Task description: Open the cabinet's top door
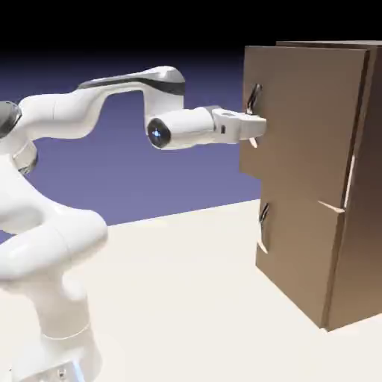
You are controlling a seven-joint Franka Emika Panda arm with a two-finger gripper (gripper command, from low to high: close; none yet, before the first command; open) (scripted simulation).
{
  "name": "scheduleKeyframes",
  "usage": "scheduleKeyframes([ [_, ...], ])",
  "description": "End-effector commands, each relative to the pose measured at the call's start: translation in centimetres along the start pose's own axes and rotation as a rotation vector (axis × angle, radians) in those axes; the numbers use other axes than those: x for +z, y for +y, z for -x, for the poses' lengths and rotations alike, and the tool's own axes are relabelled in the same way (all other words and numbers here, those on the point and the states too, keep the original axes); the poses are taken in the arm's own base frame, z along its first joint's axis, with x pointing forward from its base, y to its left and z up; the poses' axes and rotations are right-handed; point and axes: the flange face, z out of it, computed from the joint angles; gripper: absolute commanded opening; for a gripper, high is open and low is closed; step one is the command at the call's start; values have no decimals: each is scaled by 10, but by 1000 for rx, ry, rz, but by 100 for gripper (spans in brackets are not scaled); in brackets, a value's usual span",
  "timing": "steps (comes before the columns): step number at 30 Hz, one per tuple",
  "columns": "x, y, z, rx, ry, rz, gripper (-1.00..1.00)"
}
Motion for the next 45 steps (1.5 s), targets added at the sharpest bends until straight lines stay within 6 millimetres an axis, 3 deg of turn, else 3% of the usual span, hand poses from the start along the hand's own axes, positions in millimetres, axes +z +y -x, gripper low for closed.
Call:
scheduleKeyframes([
  [1,-8,3,-3,0,-19,-19,-100],
  [11,-72,38,-38,0,-209,-209,-100],
  [24,-135,103,-103,0,-468,-468,-100],
  [34,-158,160,-160,0,-663,-663,-100],
  [44,-159,213,-213,0,-835,-835,-100],
  [45,-159,213,-213,0,-835,-835,100],
])
